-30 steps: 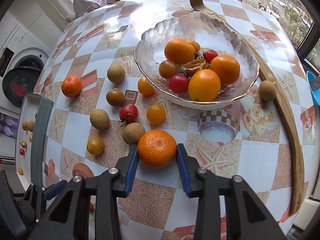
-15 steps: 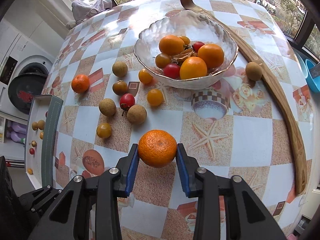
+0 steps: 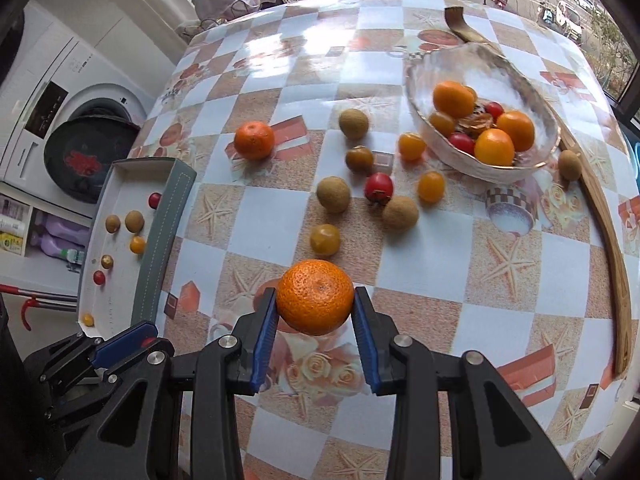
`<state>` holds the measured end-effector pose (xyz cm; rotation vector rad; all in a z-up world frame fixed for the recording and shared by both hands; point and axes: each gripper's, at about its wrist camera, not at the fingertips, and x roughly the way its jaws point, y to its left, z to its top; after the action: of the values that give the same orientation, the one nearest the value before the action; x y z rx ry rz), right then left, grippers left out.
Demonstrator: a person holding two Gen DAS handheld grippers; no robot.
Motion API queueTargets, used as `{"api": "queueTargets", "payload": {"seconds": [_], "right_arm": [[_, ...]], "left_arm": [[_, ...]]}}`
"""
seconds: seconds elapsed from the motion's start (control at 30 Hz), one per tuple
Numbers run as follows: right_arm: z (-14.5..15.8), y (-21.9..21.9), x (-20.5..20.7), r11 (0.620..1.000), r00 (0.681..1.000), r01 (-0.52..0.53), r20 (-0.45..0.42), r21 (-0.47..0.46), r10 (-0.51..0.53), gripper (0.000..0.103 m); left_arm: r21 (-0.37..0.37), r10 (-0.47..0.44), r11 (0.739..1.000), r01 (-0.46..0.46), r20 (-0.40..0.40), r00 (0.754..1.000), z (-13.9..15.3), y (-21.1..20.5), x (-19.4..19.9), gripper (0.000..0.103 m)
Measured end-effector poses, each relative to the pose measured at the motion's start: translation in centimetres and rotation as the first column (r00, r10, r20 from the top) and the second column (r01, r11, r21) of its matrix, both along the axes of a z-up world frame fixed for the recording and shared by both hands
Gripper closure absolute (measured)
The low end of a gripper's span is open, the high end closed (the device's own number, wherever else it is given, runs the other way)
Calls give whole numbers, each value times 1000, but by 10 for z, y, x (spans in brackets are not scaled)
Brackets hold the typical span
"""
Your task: Organize fruits
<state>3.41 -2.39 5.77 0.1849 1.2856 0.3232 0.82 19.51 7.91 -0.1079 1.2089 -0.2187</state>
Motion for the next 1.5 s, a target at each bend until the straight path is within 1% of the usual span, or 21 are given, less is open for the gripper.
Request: {"api": "queueTargets", "payload": {"seconds": [0.13, 0.23, 0.43, 0.53, 0.67, 0.77, 0.97, 1.1, 1.13, 1.17, 1.2, 1.23, 1.27, 1.3, 1.4, 1.43, 1.5], "right_arm": [[6, 40, 3, 998, 998, -69, 6, 8, 69, 63], [8, 72, 5, 993, 993, -121, 8, 15, 121, 63], [9, 141, 4, 974, 974, -227, 8, 27, 227, 63], [6, 174, 1, 960, 960, -279, 3, 29, 279, 63], [-3, 208, -3, 942, 942, -335, -14, 22, 336, 63], [-11, 228, -3, 929, 928, -371, -32, 1, 371, 63], [-28, 252, -3, 909, 910, -413, -62, -52, 410, 63], [-33, 258, -1, 904, 906, -422, -69, -74, 417, 63], [-34, 260, -1, 903, 905, -424, -74, -73, 419, 62], [-35, 260, 0, 901, 903, -428, -82, -72, 422, 62], [-37, 265, 0, 898, 900, -433, -88, -72, 427, 61], [-36, 266, 0, 897, 899, -435, -86, -76, 429, 57], [-36, 267, 0, 896, 899, -436, -85, -80, 430, 53], [-34, 267, 0, 897, 900, -435, -83, -78, 428, 46], [-27, 262, 1, 904, 906, -422, -62, -68, 418, 39], [-24, 261, 1, 907, 909, -417, -58, -64, 413, 33], [-18, 256, 3, 914, 915, -403, -50, -55, 400, 26]], "left_arm": [[15, 79, 997, -79, -4, 997, -1, 41, -7, 80], [33, 151, 988, -151, 3, 988, -2, 75, -13, 80], [110, 280, 955, -276, -16, 960, -18, 137, -19, 80], [126, 328, 939, -321, -36, 944, -30, 159, -19, 80], [145, 355, 927, -345, -54, 933, -43, 175, -17, 80], [149, 375, 920, -363, -58, 925, -47, 181, -17, 80], [146, 384, 919, -367, -109, 917, -59, 187, -15, 80], [152, 378, 920, -360, -111, 919, -59, 186, -16, 79], [153, 372, 923, -354, -112, 922, -58, 185, -15, 68], [158, 370, 923, -351, -112, 922, -58, 184, -15, 54], [169, 374, 920, -355, -102, 922, -57, 184, -16, 24], [177, 379, 915, -361, -77, 922, -54, 184, -17, 18], [179, 374, 916, -359, -61, 925, -51, 183, -17, 18], [180, 368, 918, -353, -60, 928, -50, 182, -17, 18], [179, 364, 921, -345, -84, 928, -53, 183, -15, 18], [184, 366, 920, -345, -93, 926, -54, 183, -14, 18], [186, 372, 918, -350, -98, 923, -55, 184, -15, 18]]}}
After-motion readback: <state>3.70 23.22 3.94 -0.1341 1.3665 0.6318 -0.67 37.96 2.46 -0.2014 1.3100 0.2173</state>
